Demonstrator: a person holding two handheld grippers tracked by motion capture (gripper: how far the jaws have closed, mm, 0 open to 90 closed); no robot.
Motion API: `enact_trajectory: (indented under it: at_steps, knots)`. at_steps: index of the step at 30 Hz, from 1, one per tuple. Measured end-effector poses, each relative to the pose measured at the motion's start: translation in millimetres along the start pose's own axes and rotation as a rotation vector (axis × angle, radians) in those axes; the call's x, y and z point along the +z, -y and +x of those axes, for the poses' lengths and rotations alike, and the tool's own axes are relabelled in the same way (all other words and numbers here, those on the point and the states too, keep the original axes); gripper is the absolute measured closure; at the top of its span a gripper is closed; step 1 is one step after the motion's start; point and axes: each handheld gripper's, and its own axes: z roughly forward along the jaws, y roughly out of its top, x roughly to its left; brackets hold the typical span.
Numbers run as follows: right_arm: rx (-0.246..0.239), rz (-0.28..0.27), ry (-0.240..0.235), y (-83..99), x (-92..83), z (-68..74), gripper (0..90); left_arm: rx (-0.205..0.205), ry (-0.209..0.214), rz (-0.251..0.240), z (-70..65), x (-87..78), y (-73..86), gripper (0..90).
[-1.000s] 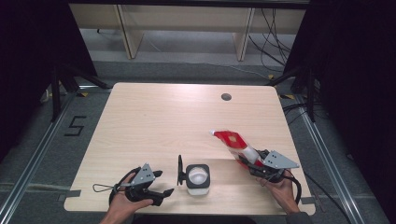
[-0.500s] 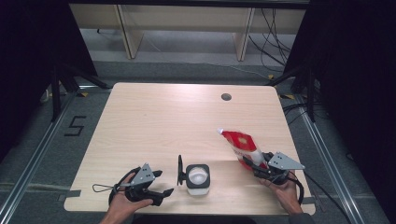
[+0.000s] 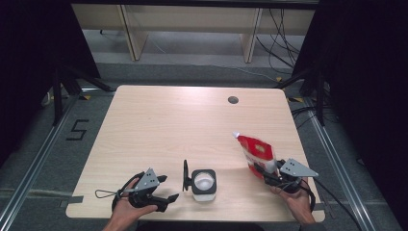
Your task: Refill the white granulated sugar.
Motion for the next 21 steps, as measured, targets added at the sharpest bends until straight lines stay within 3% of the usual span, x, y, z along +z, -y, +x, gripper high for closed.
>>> enact_trajectory:
  at_steps: [1, 2, 5, 7, 8, 9, 10, 11, 13, 14, 15, 17, 18, 19, 21]
  knots:
    - [0.000, 0.032, -0.022, -0.7, -2.5, -0.4, 54.6, 0.006, -0.004, -0.002, 0.1, -0.2, -0.2, 22.5]
    - [0.029, 0.024, -0.011, -0.3, -3.0, 0.9, 54.6, 0.018, -0.001, -0.002, 0.9, -0.1, -0.5, 22.5]
    - [0.016, 0.014, 0.008, 0.4, -7.5, -2.4, 54.7, 0.018, 0.003, 0.001, 0.9, 0.0, -0.5, 22.5]
    - [0.075, 0.025, -0.022, 1.7, -10.3, 0.2, 54.7, 0.009, -0.005, 0.003, 0.1, -0.6, -0.3, 22.5]
    - [0.055, 0.017, 0.006, 1.9, -11.6, -1.6, 54.8, 0.009, -0.006, 0.004, 0.2, -0.7, -0.4, 22.5]
    - [0.087, 0.017, 0.017, 2.9, -12.8, 1.2, 54.8, 0.009, -0.003, -0.003, 0.3, -0.1, -0.4, 22.5]
    - [0.045, 0.026, 0.002, 2.4, -13.9, -2.5, 54.9, 0.017, -0.002, -0.003, 1.1, 0.1, -0.5, 22.5]
    - [0.074, 0.035, 0.013, 2.7, -15.6, -0.7, 54.9, 0.016, 0.000, -0.009, 1.1, 0.5, -0.2, 22.5]
    - [0.059, 0.020, 0.022, 3.2, -16.0, -2.3, 55.0, 0.016, -0.002, -0.003, 0.9, -0.1, -0.7, 22.5]
    - [0.045, -0.002, 0.033, 4.0, -14.8, -2.8, 55.0, 0.036, -0.009, 0.013, 2.4, -1.2, -0.8, 22.5]
    - [0.033, 0.032, 0.039, 3.8, -17.1, -4.0, 55.0, 0.030, -0.009, 0.008, 1.9, -1.1, -0.8, 22.5]
    - [0.079, 0.019, 0.027, 4.1, -18.0, -2.1, 55.0, 0.017, -0.014, 0.006, 1.9, -0.6, 0.0, 22.5]
    - [0.041, 0.015, 0.038, 5.1, -17.5, -5.5, 55.0, 0.020, -0.013, 0.006, 2.0, -0.8, -0.1, 22.5]
    - [0.064, 0.000, 0.037, 4.6, -17.9, -3.5, 55.0, 0.012, -0.004, -0.008, 1.0, -0.3, -0.2, 22.5]
    - [0.027, 0.006, 0.044, 4.5, -18.3, -4.6, 55.0, 0.008, -0.006, -0.006, 0.8, -0.4, -0.1, 22.5]
